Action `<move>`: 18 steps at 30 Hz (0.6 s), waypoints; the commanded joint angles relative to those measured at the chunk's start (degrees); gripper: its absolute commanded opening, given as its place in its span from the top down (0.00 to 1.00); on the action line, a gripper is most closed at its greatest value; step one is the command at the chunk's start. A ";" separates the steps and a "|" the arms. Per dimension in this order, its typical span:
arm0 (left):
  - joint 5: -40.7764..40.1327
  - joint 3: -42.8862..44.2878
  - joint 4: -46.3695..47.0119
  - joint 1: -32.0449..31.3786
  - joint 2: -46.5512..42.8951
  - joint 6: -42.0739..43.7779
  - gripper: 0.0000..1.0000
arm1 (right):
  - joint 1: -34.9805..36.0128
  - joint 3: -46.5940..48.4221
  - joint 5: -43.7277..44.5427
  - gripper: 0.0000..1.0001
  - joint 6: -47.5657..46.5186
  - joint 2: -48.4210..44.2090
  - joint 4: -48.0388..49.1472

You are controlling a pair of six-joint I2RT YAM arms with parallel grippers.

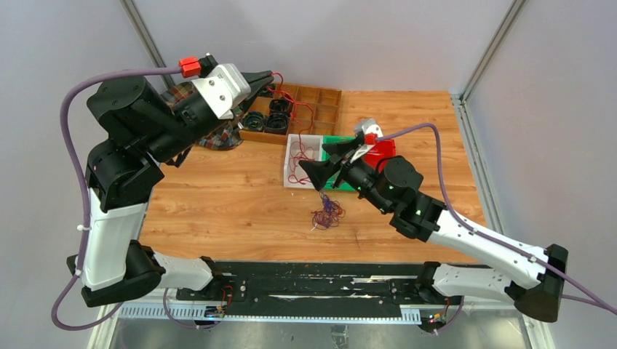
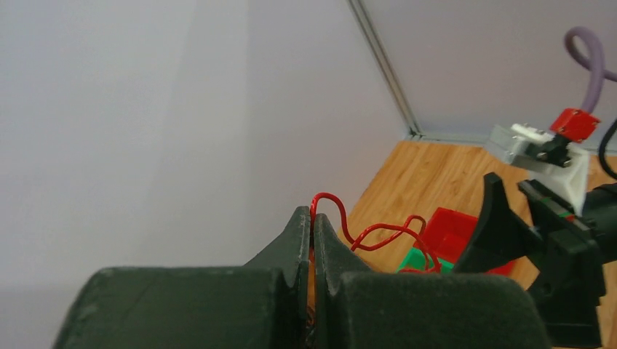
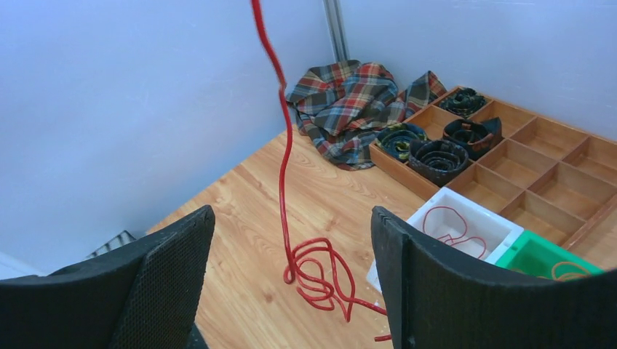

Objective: Untangle the cables

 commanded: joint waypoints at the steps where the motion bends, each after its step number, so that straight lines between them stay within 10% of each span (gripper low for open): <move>1: 5.48 1.82 -2.14 -0.43 0.26 -1.71 1.00 | 0.57 4.11 -0.64 0.21 -5.37 4.29 -0.15; 18: 6.82 3.51 -2.60 -0.43 0.15 -1.60 1.00 | 0.40 7.86 1.08 0.40 -3.95 16.31 3.83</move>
